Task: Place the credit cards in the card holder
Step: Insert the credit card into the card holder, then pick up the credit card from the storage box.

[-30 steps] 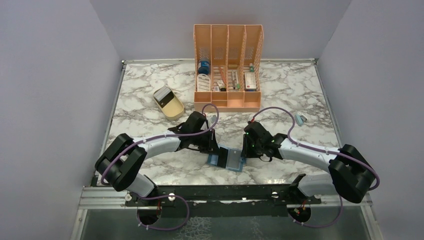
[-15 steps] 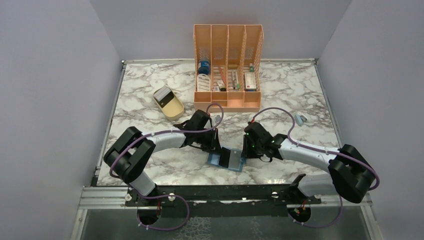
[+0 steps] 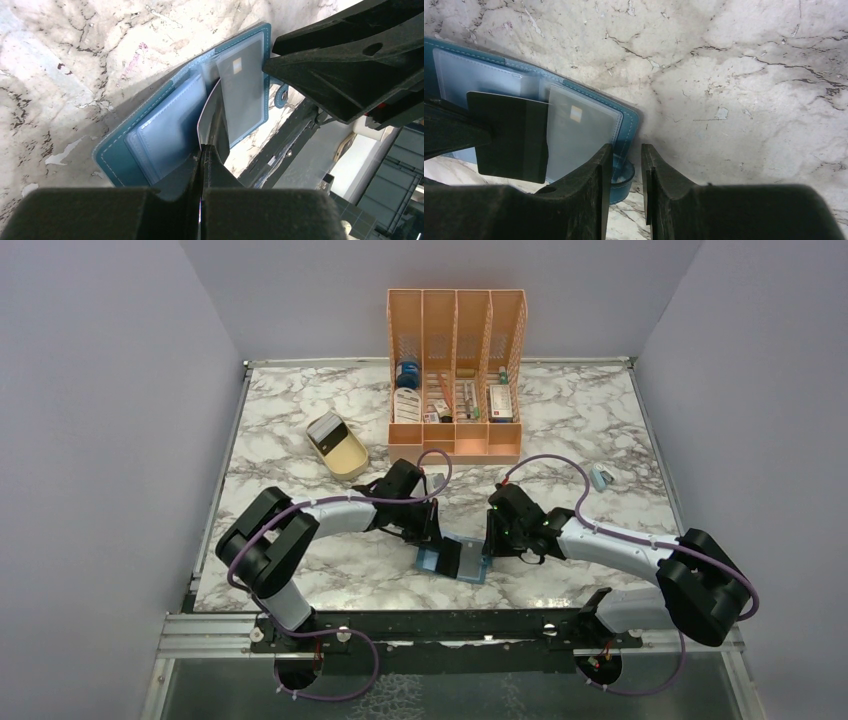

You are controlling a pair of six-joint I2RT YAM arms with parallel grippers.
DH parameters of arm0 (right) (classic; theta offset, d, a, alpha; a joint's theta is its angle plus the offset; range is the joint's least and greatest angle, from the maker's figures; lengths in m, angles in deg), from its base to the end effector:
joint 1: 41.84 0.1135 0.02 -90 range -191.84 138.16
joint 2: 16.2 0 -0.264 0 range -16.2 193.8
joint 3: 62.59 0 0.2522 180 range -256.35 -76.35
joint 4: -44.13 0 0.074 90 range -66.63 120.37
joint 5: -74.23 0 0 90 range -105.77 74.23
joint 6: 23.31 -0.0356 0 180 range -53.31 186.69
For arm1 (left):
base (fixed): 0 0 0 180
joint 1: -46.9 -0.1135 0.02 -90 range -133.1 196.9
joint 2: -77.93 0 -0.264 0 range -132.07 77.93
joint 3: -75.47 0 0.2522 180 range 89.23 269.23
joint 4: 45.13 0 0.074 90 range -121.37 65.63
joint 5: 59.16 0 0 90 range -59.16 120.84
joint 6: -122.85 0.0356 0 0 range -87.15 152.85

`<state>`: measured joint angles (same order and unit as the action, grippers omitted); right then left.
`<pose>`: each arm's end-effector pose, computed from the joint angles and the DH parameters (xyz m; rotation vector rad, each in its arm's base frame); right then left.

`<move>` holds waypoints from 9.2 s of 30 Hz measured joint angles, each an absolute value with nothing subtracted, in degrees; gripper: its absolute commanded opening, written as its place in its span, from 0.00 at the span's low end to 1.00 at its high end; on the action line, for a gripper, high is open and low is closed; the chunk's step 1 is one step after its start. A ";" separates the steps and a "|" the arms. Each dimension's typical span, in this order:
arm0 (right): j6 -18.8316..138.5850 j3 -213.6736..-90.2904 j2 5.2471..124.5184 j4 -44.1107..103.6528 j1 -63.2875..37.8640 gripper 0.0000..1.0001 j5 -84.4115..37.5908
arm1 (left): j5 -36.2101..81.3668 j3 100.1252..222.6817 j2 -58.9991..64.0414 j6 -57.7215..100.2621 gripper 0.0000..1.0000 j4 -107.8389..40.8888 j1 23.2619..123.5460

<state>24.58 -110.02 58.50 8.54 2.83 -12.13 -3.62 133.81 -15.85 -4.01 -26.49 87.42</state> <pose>0.1612 0.1562 0.1551 -0.0400 2.7280 0.3894 0.2176 -0.2125 0.1470 0.3655 2.7504 -1.2277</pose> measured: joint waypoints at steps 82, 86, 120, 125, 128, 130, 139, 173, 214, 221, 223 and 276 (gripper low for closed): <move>17.28 -104.99 55.39 15.25 2.74 0.27 -15.45 | 4.32 124.96 -13.36 -16.16 0.00 -42.49 89.41; 15.03 -103.61 54.17 16.21 2.74 0.28 -15.76 | 4.93 123.34 -12.90 -18.33 0.00 -44.61 89.80; 11.01 -100.29 46.13 13.42 2.83 0.29 -17.79 | 15.90 124.09 -8.35 -22.66 0.40 -43.95 95.79; 11.05 -100.27 47.35 14.14 2.85 0.29 -19.30 | 15.79 124.09 -9.69 -22.70 0.40 -44.19 95.83; 11.05 -100.27 48.29 14.36 2.85 0.29 -19.85 | 15.64 124.09 -10.76 -22.72 0.40 -44.39 96.18; 11.05 -100.27 48.47 14.68 2.85 0.29 -20.00 | 15.42 124.13 -11.17 -22.74 0.40 -44.93 96.36; 11.05 -100.16 49.89 15.78 2.85 0.28 -20.15 | 14.30 125.16 -12.79 -23.05 0.38 -46.27 97.32; 15.54 -105.04 56.29 17.57 2.83 0.28 -13.59 | 16.40 133.53 -18.69 -23.14 0.38 -44.65 96.71; 23.27 -111.48 43.44 13.55 2.59 0.42 -14.01 | 44.95 161.18 -8.86 30.33 0.56 -5.20 78.61; 22.79 -111.48 43.05 12.30 2.59 0.42 -15.47 | 48.53 164.17 -15.59 38.70 0.56 -3.89 69.01; 22.79 -111.53 43.05 11.54 2.59 0.42 -15.50 | 48.53 164.72 -17.49 40.73 0.56 -4.17 66.98; 20.87 -114.00 44.23 6.82 2.59 0.41 -15.41 | 56.44 176.67 -37.47 57.01 0.27 -9.74 60.84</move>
<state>20.87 -114.00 44.23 6.82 2.59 -15.41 56.44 176.67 -37.47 57.01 -9.74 60.84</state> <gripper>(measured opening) 0.417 0.305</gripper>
